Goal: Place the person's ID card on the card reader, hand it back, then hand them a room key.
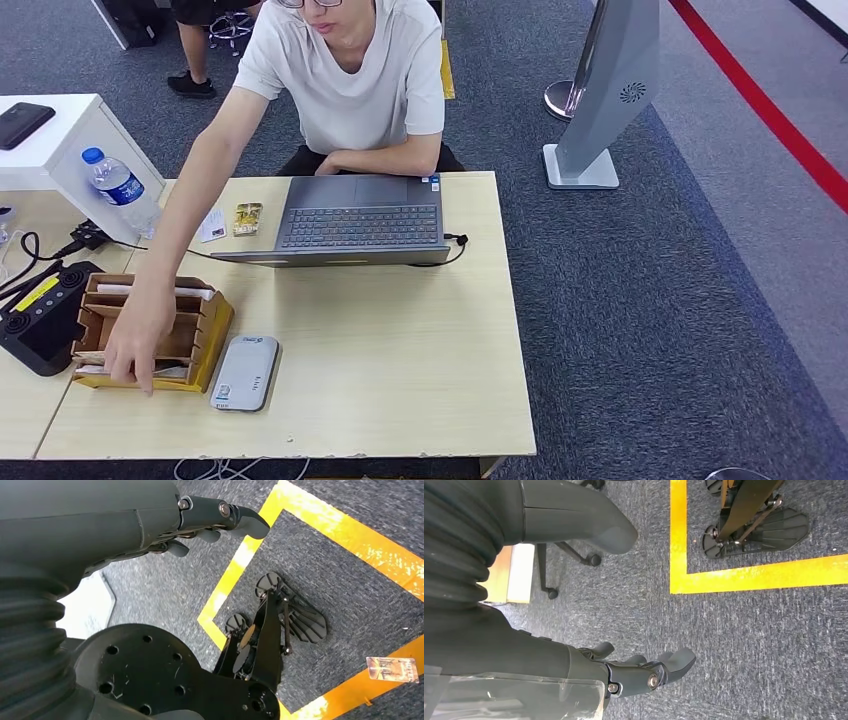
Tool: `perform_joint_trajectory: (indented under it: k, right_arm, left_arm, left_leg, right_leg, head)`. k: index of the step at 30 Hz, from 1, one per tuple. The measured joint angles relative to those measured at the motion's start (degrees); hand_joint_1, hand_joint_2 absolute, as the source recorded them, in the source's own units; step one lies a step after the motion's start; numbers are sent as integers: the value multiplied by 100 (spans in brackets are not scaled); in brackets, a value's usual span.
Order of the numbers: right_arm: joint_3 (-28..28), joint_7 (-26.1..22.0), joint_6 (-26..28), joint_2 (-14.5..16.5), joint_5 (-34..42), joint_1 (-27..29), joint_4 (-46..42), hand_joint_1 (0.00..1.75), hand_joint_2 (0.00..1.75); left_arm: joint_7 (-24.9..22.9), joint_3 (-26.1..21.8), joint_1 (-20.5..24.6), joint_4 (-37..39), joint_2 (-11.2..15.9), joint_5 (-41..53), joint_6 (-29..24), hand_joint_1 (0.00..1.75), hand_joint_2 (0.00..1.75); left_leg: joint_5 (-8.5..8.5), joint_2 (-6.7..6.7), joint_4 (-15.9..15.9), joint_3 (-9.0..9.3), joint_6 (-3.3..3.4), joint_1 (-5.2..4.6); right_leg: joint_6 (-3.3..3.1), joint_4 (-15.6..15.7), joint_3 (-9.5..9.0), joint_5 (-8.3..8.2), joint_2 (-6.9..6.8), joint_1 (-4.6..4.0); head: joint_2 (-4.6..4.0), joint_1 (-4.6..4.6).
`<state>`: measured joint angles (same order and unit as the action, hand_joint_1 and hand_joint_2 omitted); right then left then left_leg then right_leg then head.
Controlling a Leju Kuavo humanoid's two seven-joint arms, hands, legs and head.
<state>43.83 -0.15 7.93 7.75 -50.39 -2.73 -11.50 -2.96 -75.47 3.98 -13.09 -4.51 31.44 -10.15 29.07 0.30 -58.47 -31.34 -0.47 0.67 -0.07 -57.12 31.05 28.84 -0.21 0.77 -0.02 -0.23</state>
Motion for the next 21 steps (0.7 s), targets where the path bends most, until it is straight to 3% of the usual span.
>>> perform_joint_trajectory:
  k: [2,21]
  right_arm:
    - [-144,0,-35,-7,207,41,-42,0,0]
    - [-1812,0,-350,-255,2240,479,-462,0,0]
  left_arm:
    - [2,283,-38,-1,5,-130,38,0,175]
    - [123,3213,-511,-226,189,-1400,438,0,175]
  left_leg:
    - [0,0,0,0,0,0]
    - [0,0,0,0,0,0]
  right_leg:
    - [0,0,0,0,0,0]
    - [0,0,0,0,0,0]
  head:
    - [0,0]
    - [0,1]
